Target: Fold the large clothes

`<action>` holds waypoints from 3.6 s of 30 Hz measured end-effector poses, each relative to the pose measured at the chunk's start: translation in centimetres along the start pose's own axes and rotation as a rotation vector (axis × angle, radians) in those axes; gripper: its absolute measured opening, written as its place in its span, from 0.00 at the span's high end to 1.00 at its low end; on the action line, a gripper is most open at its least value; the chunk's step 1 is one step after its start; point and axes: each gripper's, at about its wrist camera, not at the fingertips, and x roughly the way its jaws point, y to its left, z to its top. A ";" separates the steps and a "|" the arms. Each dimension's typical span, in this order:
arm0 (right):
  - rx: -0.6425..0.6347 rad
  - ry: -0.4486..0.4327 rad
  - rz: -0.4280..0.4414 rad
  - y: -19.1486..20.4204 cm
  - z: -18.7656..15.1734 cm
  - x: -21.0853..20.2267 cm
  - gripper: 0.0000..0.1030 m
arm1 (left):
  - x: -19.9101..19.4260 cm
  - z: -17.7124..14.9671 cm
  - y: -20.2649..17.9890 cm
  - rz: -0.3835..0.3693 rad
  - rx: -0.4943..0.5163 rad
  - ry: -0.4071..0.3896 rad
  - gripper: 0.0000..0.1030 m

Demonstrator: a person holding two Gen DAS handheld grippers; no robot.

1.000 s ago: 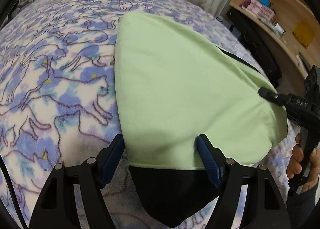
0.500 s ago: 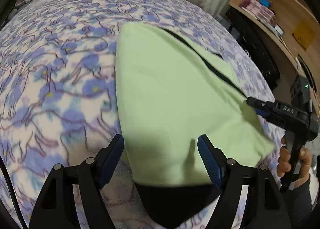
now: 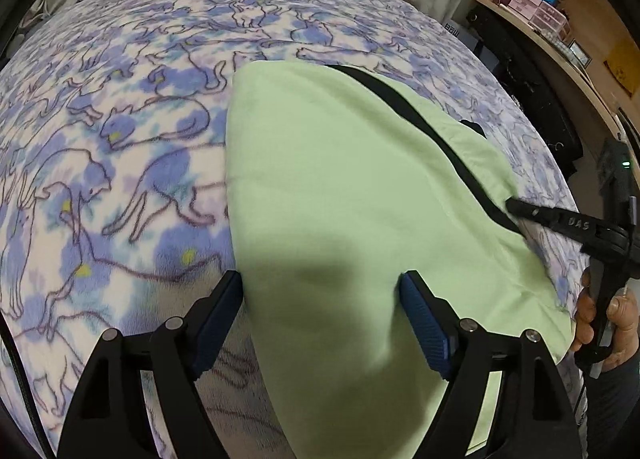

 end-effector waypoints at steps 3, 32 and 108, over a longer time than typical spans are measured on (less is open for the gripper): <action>-0.002 -0.017 0.006 -0.4 0.2 -0.4 0.99 | 0.1 -0.1 -0.2 0.013 0.007 -0.010 0.23; -0.082 0.010 0.092 7.2 -2.7 -2.9 0.67 | -6.8 -1.2 -3.0 0.048 -0.026 -0.175 0.23; 0.082 0.130 0.396 -1.8 -5.2 0.7 0.87 | 0.0 -3.9 0.0 -0.170 -0.140 0.037 0.41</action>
